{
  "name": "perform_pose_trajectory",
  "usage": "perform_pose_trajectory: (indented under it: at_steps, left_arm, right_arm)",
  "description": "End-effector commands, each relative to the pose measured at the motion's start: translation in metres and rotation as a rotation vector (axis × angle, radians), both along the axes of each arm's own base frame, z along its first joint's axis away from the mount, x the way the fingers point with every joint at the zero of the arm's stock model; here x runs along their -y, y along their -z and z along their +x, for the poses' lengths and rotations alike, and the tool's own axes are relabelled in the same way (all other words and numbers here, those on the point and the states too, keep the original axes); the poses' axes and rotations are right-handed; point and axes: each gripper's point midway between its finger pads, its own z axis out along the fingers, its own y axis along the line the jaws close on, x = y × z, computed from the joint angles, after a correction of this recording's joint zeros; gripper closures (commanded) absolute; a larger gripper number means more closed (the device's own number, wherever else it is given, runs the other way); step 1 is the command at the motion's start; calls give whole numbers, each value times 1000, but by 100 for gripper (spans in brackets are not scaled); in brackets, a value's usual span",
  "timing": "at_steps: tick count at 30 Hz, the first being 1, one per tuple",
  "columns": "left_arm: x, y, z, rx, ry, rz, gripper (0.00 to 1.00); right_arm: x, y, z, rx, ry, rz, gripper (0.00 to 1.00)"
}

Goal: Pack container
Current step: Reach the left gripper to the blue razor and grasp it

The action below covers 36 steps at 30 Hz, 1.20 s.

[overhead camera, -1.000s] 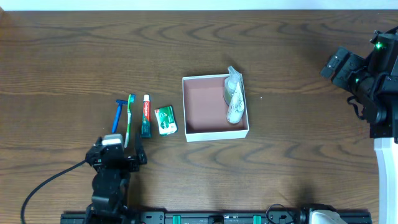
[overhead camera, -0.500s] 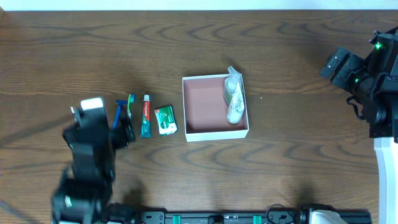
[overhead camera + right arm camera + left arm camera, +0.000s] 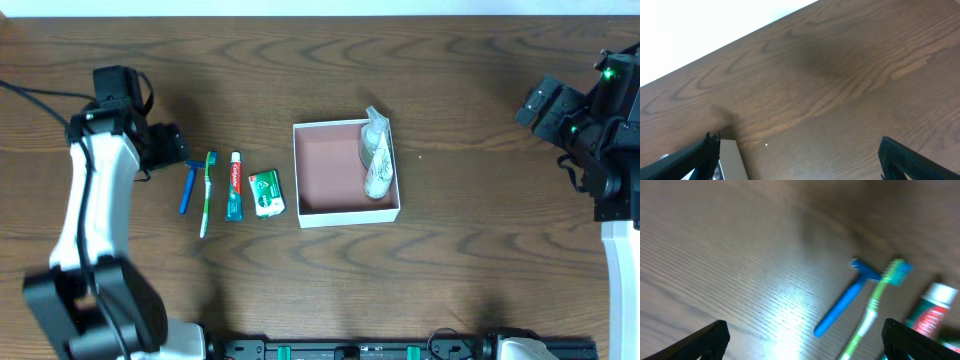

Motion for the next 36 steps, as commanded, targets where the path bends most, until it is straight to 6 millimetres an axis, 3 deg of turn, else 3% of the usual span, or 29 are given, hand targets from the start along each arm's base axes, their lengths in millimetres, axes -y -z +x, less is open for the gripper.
perform_pose_trajectory:
  at_steps: [1,4,9,13,16,24,29,36]
  left_arm:
    - [-7,21,2,-38,-24,-46,2]
    - [-8,43,3,-89,-15,-64,2]
    - [21,79,11,-142,196,-204,1]
    - [21,99,10,-181,213,-212,0]
    - [21,109,10,-198,219,-217,7]
    - [20,119,16,-189,219,-214,33]
    - [19,119,19,-177,220,-209,60]
    - [19,119,20,-176,220,-210,80]
  right_arm:
    - [2,-2,1,4,13,9,1]
    - [2,-2,1,4,13,9,1]
    - [2,-2,1,4,13,9,1]
    - [2,-2,1,4,13,9,1]
    - [2,-2,1,4,13,9,1]
    - [2,-2,1,4,13,9,1]
    - [2,-2,1,4,13,9,1]
    - [2,-2,1,4,13,9,1]
